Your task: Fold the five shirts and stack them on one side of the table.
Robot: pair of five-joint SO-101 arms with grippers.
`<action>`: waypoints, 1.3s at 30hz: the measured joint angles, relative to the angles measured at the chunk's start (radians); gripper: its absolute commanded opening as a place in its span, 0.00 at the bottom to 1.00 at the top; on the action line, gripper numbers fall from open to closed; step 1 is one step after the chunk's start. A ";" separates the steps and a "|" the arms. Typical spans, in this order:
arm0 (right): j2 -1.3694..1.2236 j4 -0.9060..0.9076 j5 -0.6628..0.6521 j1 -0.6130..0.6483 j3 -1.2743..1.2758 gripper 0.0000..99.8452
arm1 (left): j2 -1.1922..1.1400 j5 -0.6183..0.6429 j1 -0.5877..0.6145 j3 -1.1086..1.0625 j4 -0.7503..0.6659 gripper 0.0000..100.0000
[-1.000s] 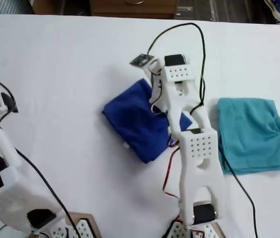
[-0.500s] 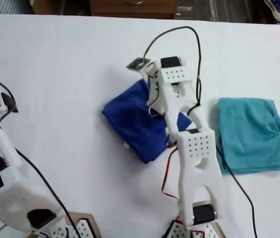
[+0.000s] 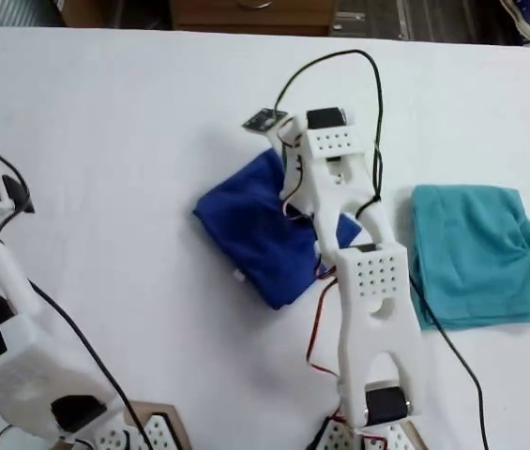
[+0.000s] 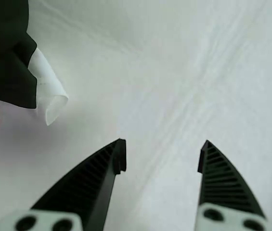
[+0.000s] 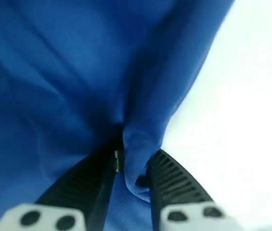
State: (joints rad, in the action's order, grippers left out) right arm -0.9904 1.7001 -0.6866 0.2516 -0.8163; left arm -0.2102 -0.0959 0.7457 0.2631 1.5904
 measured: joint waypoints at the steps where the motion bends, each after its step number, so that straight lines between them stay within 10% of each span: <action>1: 0.000 0.000 0.000 0.000 0.000 0.02 | 0.000 0.000 0.000 0.000 0.000 0.26; 39: 1.076 0.008 -0.049 -0.014 0.571 0.02 | 0.000 0.000 0.000 0.000 -0.034 0.26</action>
State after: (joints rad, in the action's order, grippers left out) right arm 0.0852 1.7077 -0.7357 0.2378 -0.2455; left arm -0.2102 -0.0959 0.7457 0.2631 1.5566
